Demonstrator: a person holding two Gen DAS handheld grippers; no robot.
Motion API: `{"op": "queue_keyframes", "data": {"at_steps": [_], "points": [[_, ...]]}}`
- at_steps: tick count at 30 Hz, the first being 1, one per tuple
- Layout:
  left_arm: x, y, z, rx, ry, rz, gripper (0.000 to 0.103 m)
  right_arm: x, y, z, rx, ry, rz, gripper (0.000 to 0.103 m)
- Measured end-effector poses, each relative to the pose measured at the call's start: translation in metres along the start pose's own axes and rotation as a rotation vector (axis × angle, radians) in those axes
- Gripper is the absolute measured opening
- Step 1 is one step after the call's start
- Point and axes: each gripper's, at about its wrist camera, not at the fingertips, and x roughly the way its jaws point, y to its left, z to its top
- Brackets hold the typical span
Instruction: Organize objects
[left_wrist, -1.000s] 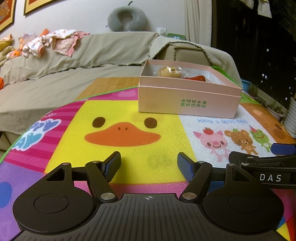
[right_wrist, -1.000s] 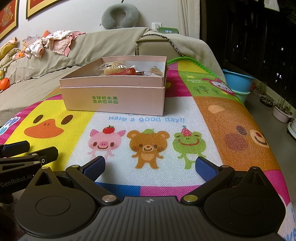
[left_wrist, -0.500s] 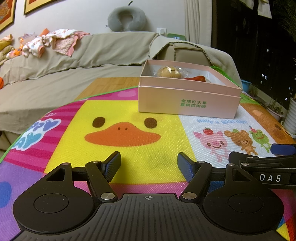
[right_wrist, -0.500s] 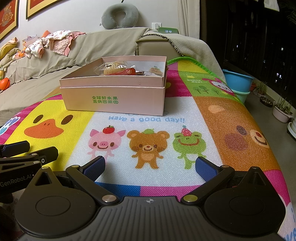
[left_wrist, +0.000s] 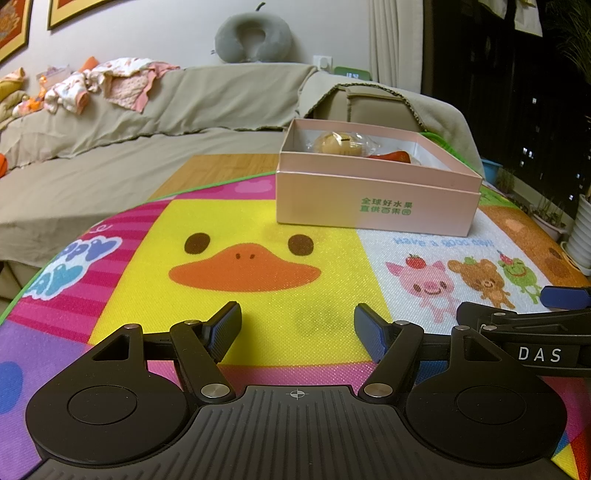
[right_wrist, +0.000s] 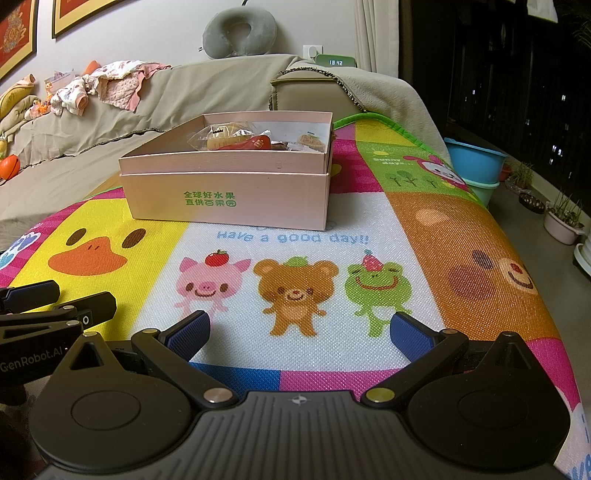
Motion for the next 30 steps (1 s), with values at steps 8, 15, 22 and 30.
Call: {"op": "queue_keyframes", "data": {"at_steps": [8, 15, 22, 30], "points": [[0.0005, -0.0003, 0.0002, -0.002, 0.000, -0.001, 0.073, 0.0000, 0.0001, 0.0000, 0.000, 0.000, 0.000, 0.103], [0.0005, -0.0001, 0.0002, 0.000, 0.001, 0.000, 0.073, 0.0000, 0.0002, 0.0001, 0.000, 0.000, 0.000, 0.103], [0.0007, -0.0015, 0.0006, 0.003, 0.002, 0.001, 0.073, 0.0000, 0.0002, 0.0001, 0.000, 0.000, 0.000, 0.103], [0.0008, -0.0018, 0.0006, 0.004, 0.003, 0.000, 0.073, 0.0000, 0.0002, 0.0001, 0.000, 0.000, 0.000, 0.103]]}}
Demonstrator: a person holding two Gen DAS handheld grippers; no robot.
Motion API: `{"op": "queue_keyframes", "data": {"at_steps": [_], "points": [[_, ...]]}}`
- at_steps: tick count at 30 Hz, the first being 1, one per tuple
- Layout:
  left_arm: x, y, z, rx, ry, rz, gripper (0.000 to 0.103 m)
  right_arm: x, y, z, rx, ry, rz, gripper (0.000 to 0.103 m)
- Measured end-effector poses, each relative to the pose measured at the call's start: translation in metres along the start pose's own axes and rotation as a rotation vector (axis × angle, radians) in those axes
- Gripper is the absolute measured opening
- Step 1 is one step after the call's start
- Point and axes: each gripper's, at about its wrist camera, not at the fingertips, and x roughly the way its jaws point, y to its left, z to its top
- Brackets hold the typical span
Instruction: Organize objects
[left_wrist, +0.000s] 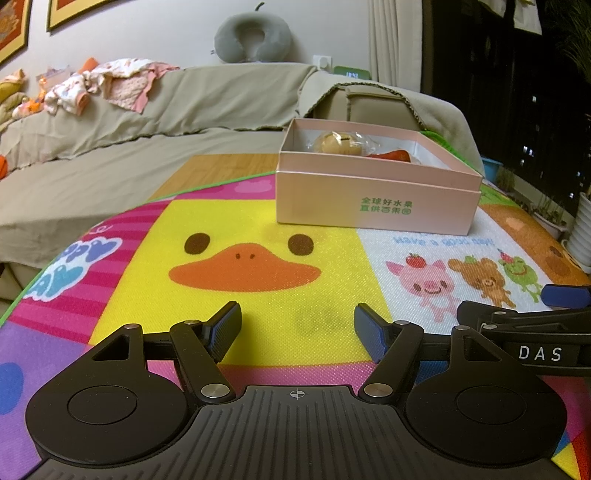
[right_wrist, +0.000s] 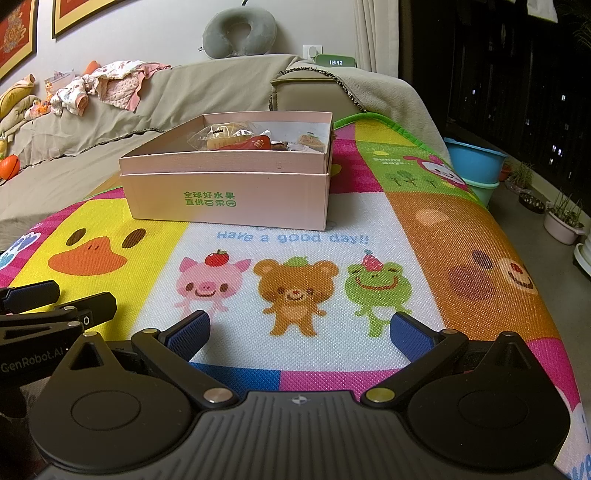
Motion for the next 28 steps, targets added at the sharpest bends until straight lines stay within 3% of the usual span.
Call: {"op": "queue_keyframes", "data": {"at_steps": [28], "points": [[-0.0007, 0.0002, -0.0005, 0.002, -0.001, 0.001, 0.073, -0.0002, 0.0001, -0.0001, 0.000, 0.000, 0.000, 0.103]]}}
